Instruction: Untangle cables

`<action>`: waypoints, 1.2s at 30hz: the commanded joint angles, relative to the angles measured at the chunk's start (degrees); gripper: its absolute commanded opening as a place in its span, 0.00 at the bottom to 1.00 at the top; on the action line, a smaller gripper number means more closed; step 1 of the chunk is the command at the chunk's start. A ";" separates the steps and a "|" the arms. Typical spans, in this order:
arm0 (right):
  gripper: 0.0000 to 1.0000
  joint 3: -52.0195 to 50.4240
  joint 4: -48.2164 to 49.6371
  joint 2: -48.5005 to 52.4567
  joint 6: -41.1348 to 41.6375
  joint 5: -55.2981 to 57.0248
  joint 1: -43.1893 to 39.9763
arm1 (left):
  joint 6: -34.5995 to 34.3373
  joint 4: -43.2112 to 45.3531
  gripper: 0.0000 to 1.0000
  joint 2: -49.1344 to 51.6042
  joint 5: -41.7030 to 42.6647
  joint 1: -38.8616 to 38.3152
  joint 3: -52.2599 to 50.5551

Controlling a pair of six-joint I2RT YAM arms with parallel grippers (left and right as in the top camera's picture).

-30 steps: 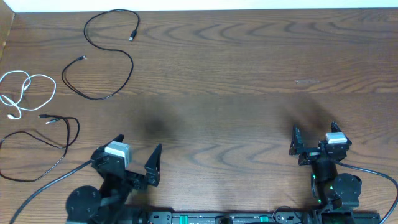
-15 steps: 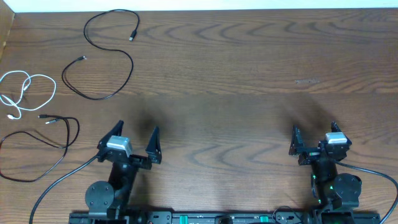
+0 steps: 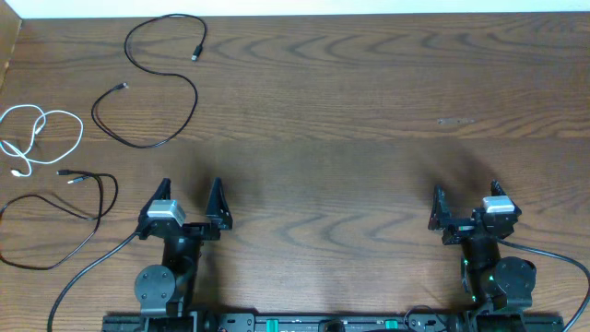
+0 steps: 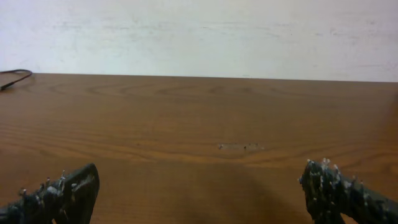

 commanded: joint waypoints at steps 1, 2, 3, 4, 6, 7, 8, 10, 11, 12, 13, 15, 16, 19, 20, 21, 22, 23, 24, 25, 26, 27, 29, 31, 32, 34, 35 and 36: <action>0.99 -0.09 -0.31 -0.37 0.79 0.66 -0.24 | -4.61 2.21 0.98 -0.52 -5.79 0.39 -2.64; 0.99 -0.09 -0.31 -0.37 0.79 0.66 -0.24 | -4.83 2.14 0.98 -0.52 -6.40 0.42 -2.91; 0.99 -0.09 -0.31 -0.37 0.79 0.68 -0.24 | -4.83 1.75 0.98 -0.52 -7.13 0.46 -2.93; 0.99 -0.09 -0.31 -0.37 0.79 0.68 -0.24 | -4.81 1.42 0.98 -0.52 -7.96 0.55 -2.93; 0.99 -0.09 -0.31 -0.37 0.79 0.66 -0.24 | -4.33 1.33 0.98 -0.55 -9.25 0.85 -2.93; 0.99 -0.09 -0.28 -0.37 0.79 0.68 -0.24 | -3.21 1.20 0.98 -0.52 -9.27 1.03 -2.93; 0.99 -0.09 -0.31 -0.37 0.79 0.68 -0.24 | -1.99 0.87 0.98 -0.55 -9.27 1.11 -2.91; 0.99 -0.09 -0.31 -0.37 0.79 0.68 -0.24 | 0.70 -1.07 0.98 -0.52 -8.66 1.11 -2.93; 0.99 -0.09 -0.28 -0.37 0.79 0.66 -0.24 | 1.29 -2.69 0.98 -0.52 -8.68 1.11 -2.93; 0.99 -0.09 -0.31 -0.37 0.79 0.66 -0.24 | 1.92 -4.70 0.98 -0.55 -8.68 1.11 -2.93; 0.99 -0.09 -0.31 -0.37 0.79 0.68 -0.24 | 2.19 -6.86 0.98 -0.52 -8.74 1.11 -2.93; 0.99 -0.09 -0.31 -0.37 0.79 0.66 -0.24 | 2.47 -9.33 0.98 -0.52 -8.70 1.11 -2.93; 0.99 -0.09 -0.31 -0.37 0.79 0.66 -0.24 | 2.47 -9.44 0.98 -0.52 -8.66 1.09 -2.93; 0.99 -0.09 -0.31 -0.37 0.79 0.66 -0.24 | 5.88 -9.44 0.98 -0.52 -8.52 1.16 -2.91; 0.99 -0.09 -0.31 -0.37 0.79 0.66 -0.24 | 7.48 -9.44 0.98 -0.52 -7.93 1.16 -2.91; 0.99 -0.09 -0.31 -0.37 0.79 0.66 -0.24 | 8.66 -9.44 0.98 -0.52 -7.56 1.16 -2.91; 0.99 -0.09 -0.31 -0.37 0.79 0.68 -0.24 | 9.68 -9.44 0.98 -0.52 -7.56 1.16 -2.91; 0.99 -0.09 -0.31 -0.37 0.79 0.68 -0.24 | 10.40 -9.46 0.98 -0.52 -7.58 1.16 -2.91; 0.99 -0.09 -0.31 -0.37 0.79 0.66 -0.24 | 11.19 -9.46 0.98 -0.52 -7.58 1.16 -2.91; 0.99 -0.09 -0.31 -0.37 0.79 0.68 -0.24 | 12.02 -9.49 0.98 -0.52 -7.58 1.16 -2.91; 0.99 -0.09 -0.31 -0.37 0.79 0.68 -0.24 | 12.46 -9.49 0.98 -0.52 -7.61 1.16 -2.91; 0.99 -0.09 -0.31 -0.37 0.79 0.68 -0.24 | 12.44 -9.62 0.98 -0.52 -7.65 1.16 -2.91; 0.99 -0.09 -0.31 -0.37 0.79 0.66 -0.24 | 12.41 -9.60 0.98 -0.52 -7.82 1.16 -2.91; 0.99 -0.09 -0.31 -0.37 0.79 0.66 -0.24 | 12.39 -9.60 0.98 -0.52 -7.80 1.16 -2.91; 0.99 -0.09 -0.31 -0.37 0.79 0.68 -0.24 | 12.39 -9.60 0.98 -0.52 -7.80 1.16 -2.91; 0.99 -0.09 -0.31 -0.37 0.79 0.68 -0.24 | 12.44 -9.60 0.98 -0.52 -7.89 1.16 -2.91; 0.99 -0.09 -0.31 -0.37 0.79 0.68 -0.24 | 12.44 -9.62 0.98 -0.52 -8.04 1.16 -2.91; 0.99 -0.09 -0.28 -0.37 0.79 0.66 -0.24 | 12.41 -9.62 0.98 -0.52 -8.04 1.16 -2.91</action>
